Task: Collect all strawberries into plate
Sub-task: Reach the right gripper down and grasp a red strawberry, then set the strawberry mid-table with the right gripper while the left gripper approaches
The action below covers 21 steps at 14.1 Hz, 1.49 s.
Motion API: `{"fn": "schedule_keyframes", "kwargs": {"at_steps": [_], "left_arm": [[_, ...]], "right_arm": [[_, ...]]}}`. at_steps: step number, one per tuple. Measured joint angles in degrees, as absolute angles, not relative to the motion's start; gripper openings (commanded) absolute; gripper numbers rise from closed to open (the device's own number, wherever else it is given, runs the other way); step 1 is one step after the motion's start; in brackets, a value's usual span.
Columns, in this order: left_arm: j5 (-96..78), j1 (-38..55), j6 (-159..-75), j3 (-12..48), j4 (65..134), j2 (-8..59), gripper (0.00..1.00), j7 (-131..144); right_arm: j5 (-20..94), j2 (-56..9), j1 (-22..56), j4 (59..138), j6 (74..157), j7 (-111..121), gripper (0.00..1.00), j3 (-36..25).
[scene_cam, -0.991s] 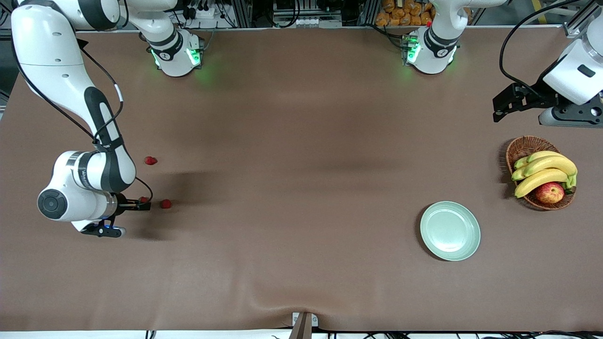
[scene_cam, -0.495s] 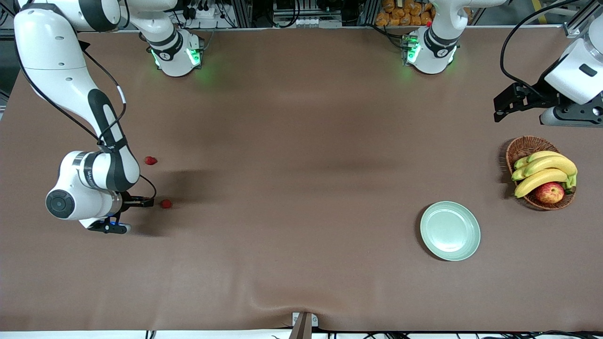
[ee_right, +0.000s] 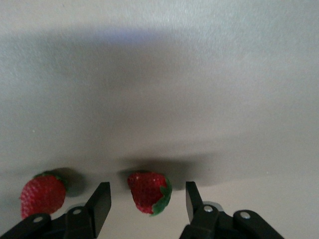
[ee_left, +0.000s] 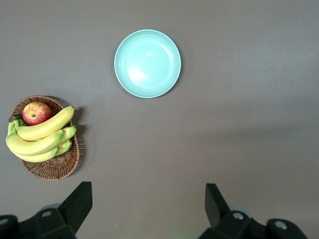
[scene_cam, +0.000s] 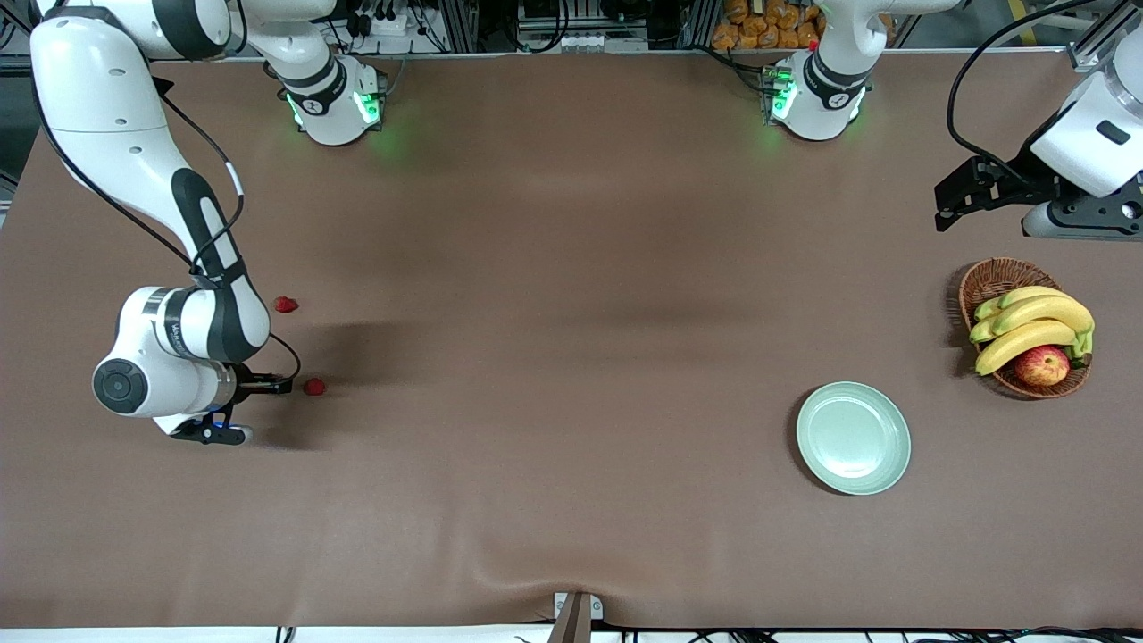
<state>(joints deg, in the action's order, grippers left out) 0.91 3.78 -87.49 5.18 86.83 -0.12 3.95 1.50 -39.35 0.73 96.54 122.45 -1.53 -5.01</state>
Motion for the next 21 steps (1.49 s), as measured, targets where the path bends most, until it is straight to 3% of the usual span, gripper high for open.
{"fn": "schedule_keyframes", "kwargs": {"at_steps": [3,6,12,21], "left_arm": [[0.9,3.8,-87.5,5.2,86.8,-0.1,1.0,4.0],[0.9,3.7,-87.5,5.1,86.8,-0.1,1.0,4.0],[0.9,3.7,-87.5,5.1,86.8,-0.1,1.0,4.0],[0.9,3.7,-87.5,5.0,86.8,-0.1,1.0,4.0]], "right_arm": [[1.5,-39.4,0.7,96.5,123.3,-1.5,0.49,-5.0],[1.5,-39.4,0.7,96.6,123.3,-1.5,0.47,-5.0],[1.5,-39.3,0.7,96.6,123.3,-1.5,0.24,-5.0],[1.5,-38.3,1.0,92.2,124.4,-1.5,0.0,-4.8]]}}
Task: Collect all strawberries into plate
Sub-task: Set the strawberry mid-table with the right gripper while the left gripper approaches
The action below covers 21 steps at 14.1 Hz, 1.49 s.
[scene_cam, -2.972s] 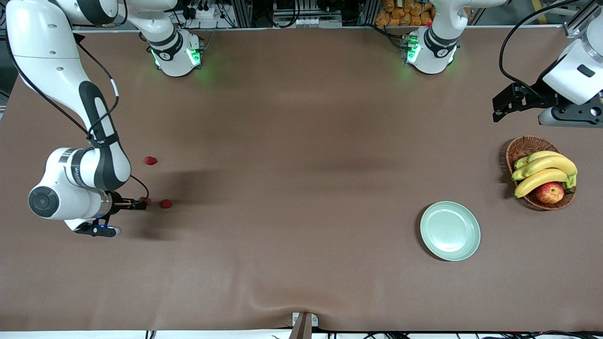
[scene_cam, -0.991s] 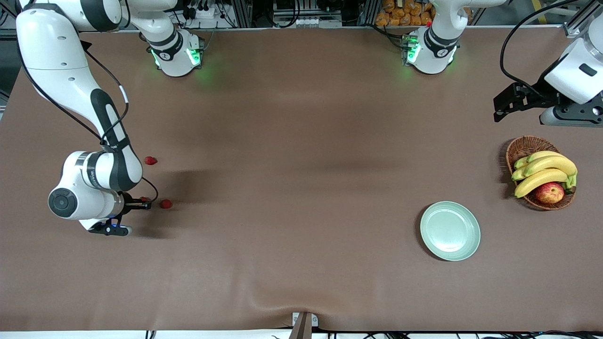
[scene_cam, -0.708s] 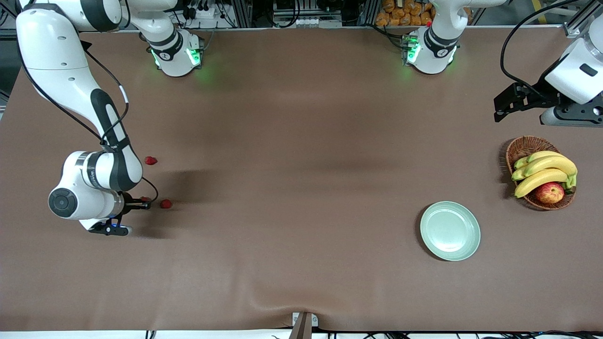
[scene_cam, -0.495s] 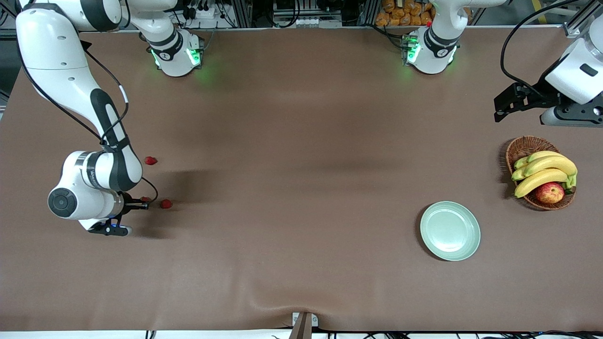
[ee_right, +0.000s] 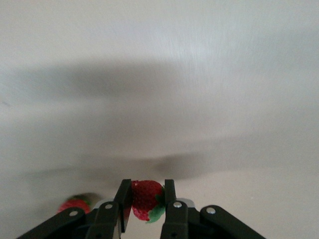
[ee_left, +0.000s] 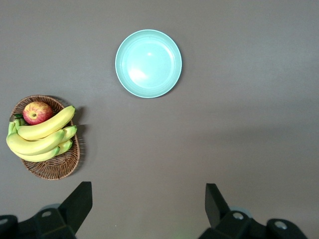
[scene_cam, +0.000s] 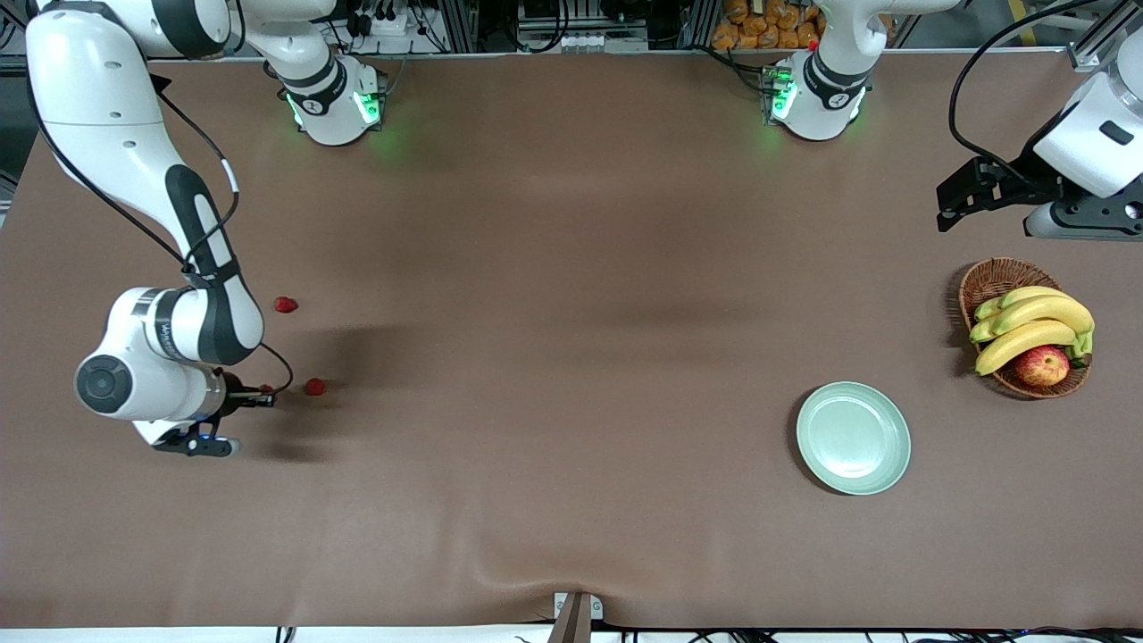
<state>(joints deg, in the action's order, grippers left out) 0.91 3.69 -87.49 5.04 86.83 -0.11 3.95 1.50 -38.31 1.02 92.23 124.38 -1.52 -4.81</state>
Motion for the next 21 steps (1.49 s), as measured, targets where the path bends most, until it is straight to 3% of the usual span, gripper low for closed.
{"fn": "schedule_keyframes", "kwargs": {"at_steps": [6,13,14,18,21], "left_arm": [[0.9,3.6,-87.5,4.9,86.8,-0.1,1.0,4.0],[0.9,3.4,-87.5,4.7,86.9,0.8,1.0,4.0],[0.9,3.3,-87.5,4.6,86.9,1.1,1.0,4.0],[0.9,2.6,-87.4,4.6,87.1,2.9,1.0,4.1],[0.6,4.1,-87.4,5.4,87.3,7.1,1.0,4.1]], "right_arm": [[6.7,-34.7,4.7,88.1,121.5,-7.2,0.0,-2.0],[15.1,-33.6,21.7,87.7,119.2,-34.1,0.0,-1.3],[16.2,-33.7,24.1,87.7,119.3,-37.8,0.06,-1.3],[26.3,-35.5,29.7,87.8,119.5,-41.4,0.09,-1.4],[31.6,-37.7,33.3,87.9,124.6,-41.4,0.22,-1.4]]}}
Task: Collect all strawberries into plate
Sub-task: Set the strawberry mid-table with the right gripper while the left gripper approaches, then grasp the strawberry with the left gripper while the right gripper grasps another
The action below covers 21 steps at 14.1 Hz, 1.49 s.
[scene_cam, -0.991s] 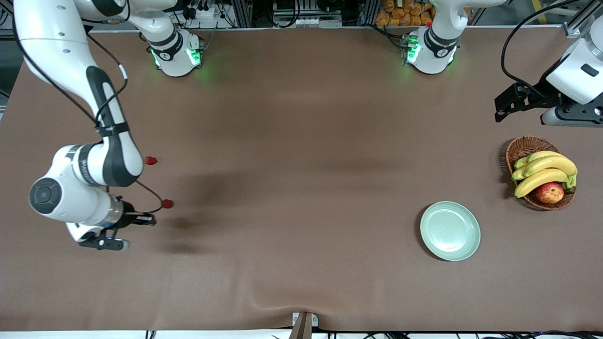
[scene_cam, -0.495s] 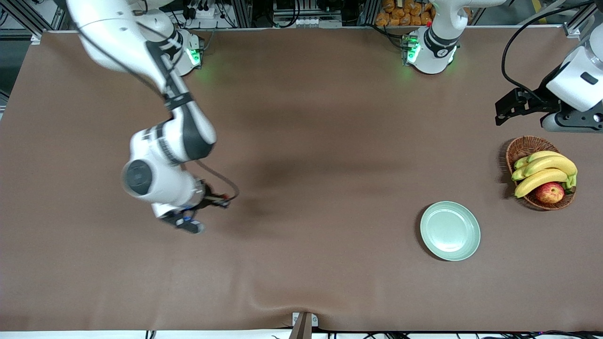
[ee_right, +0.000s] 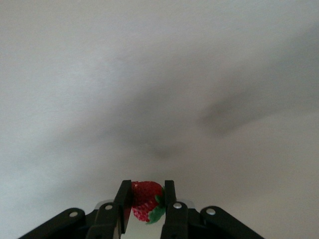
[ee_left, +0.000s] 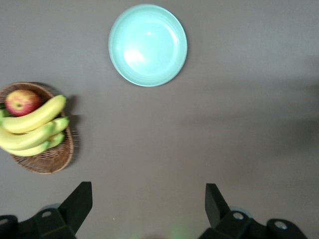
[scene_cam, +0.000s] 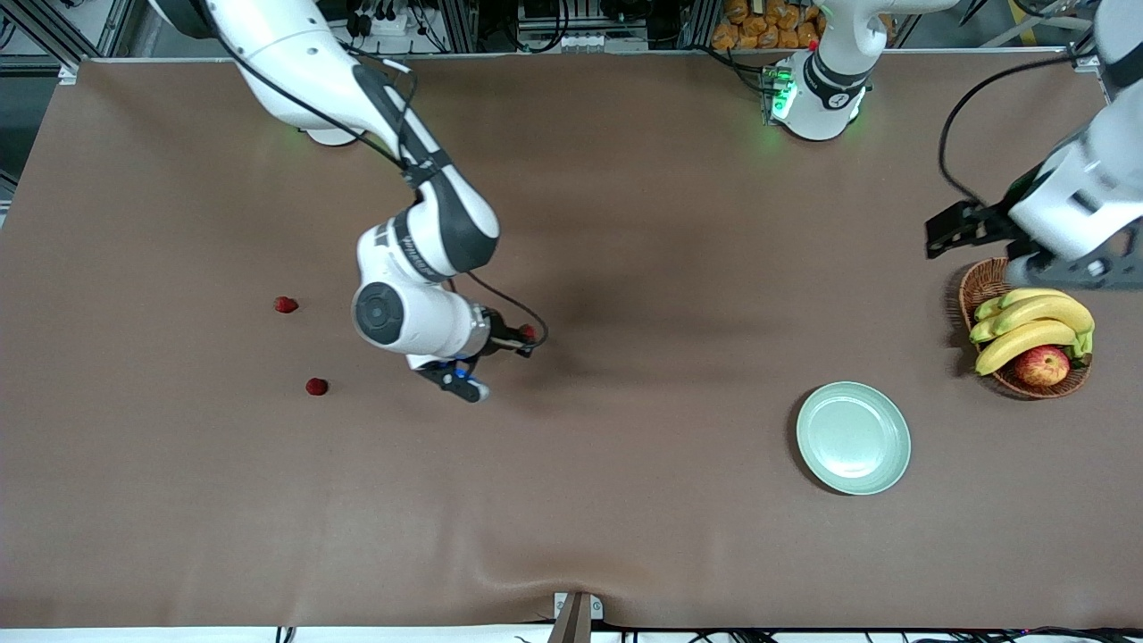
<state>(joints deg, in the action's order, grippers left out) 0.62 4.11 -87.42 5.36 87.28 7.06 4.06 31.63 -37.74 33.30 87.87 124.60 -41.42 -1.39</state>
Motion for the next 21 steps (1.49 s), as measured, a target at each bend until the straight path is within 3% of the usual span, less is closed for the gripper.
{"fn": "schedule_keyframes", "kwargs": {"at_steps": [1,3,6,9,11,14,17,21], "left_arm": [[0.6,5.6,-87.7,5.6,87.3,9.0,1.0,4.2],[0.1,8.7,-89.5,5.9,87.2,12.8,1.0,5.5],[-3.7,11.0,-93.7,5.9,87.1,16.5,1.0,8.3],[-4.8,13.3,-96.8,6.0,87.0,18.5,1.0,11.4],[-4.9,15.2,-98.9,6.0,87.0,20.2,1.0,13.5],[-4.9,17.3,-102.5,6.0,87.0,23.3,1.0,15.1],[-4.9,19.5,-106.8,6.0,87.0,26.8,1.0,19.1],[-4.9,24.1,-114.4,6.0,86.9,32.0,1.0,26.9]], "right_arm": [[32.3,-38.3,34.3,87.9,125.7,-41.5,0.3,-1.4],[32.7,-39.5,36.1,88.0,126.3,-41.7,0.36,-1.4],[32.8,-42.0,38.4,88.2,128.5,-41.7,0.37,-1.4],[32.8,-44.6,40.4,88.2,131.9,-42.0,0.43,-1.4],[33.0,-45.1,40.9,88.1,132.9,-42.3,0.59,-1.4],[33.1,-45.0,40.6,87.7,132.9,-44.6,1.0,-2.3],[33.1,-42.9,37.5,86.6,131.5,-47.1,1.0,-3.3],[31.2,-36.5,28.2,86.4,121.6,-46.5,1.0,-3.8]]}}
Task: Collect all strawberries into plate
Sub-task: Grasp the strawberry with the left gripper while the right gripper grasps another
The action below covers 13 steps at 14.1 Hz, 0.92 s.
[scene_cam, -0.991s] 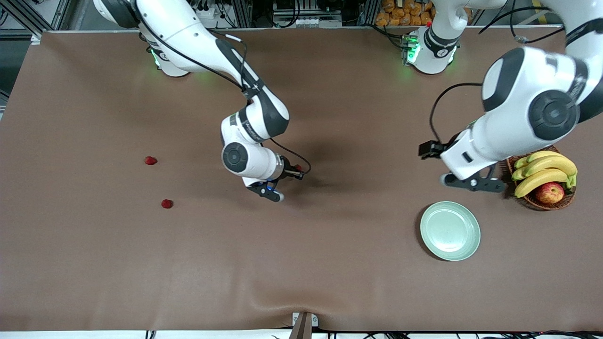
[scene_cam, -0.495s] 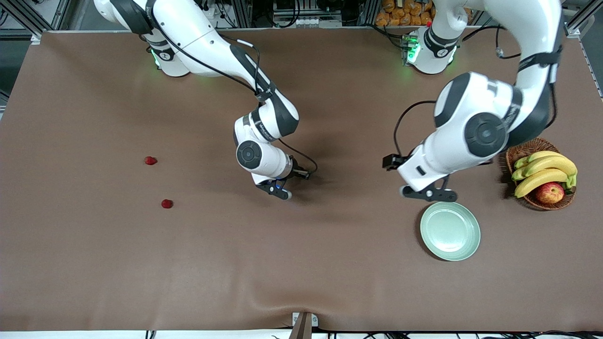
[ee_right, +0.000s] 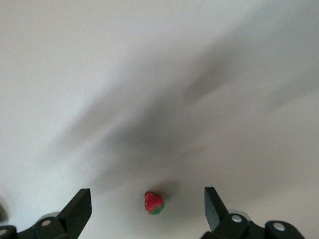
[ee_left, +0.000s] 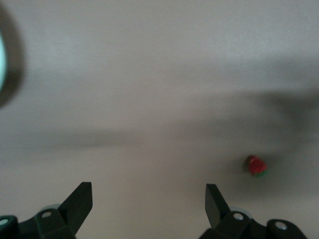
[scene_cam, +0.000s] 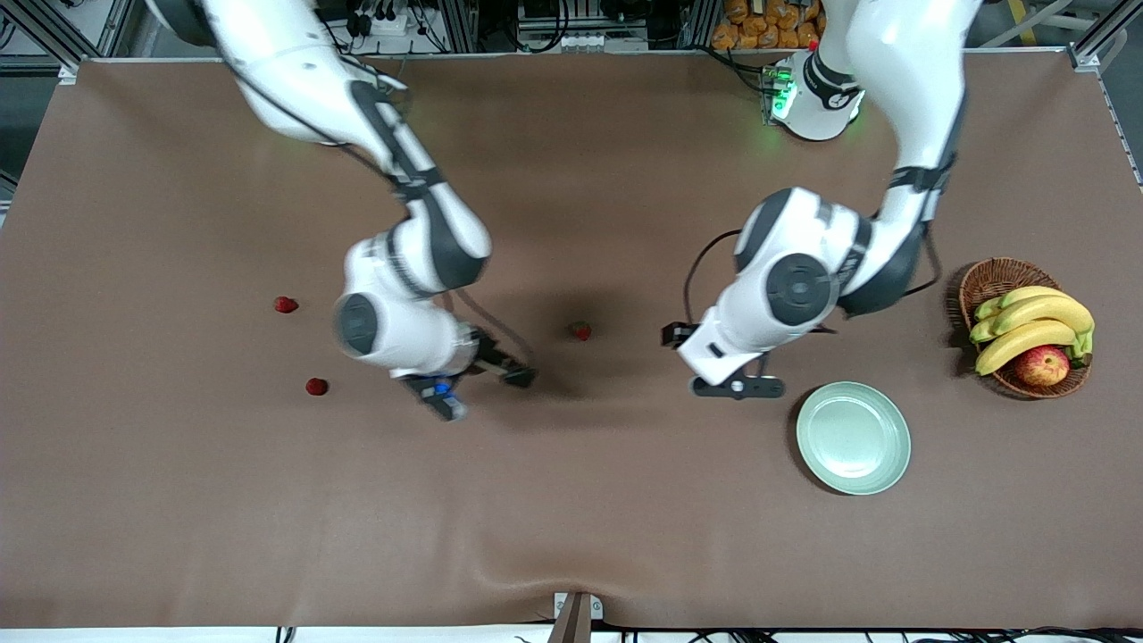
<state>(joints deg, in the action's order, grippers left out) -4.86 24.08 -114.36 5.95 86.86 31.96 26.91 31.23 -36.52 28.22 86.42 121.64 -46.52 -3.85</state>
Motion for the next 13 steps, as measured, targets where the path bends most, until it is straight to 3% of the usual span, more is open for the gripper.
{"fn": "schedule_keyframes", "kwargs": {"at_steps": [6,11,13], "left_arm": [[-4.9,33.6,-124.2,5.8,82.0,41.4,1.0,48.4],[-4.8,39.4,-131.5,5.4,81.6,46.7,1.0,63.3],[-4.8,40.1,-132.6,5.3,81.4,48.3,1.0,67.3]], "right_arm": [[9.2,-33.4,19.7,89.0,111.5,-31.7,1.0,-3.8],[6.7,-33.3,10.2,93.7,112.2,-12.8,1.0,-4.0],[6.7,-33.4,6.8,95.5,116.1,-6.5,1.0,-3.9]]}}
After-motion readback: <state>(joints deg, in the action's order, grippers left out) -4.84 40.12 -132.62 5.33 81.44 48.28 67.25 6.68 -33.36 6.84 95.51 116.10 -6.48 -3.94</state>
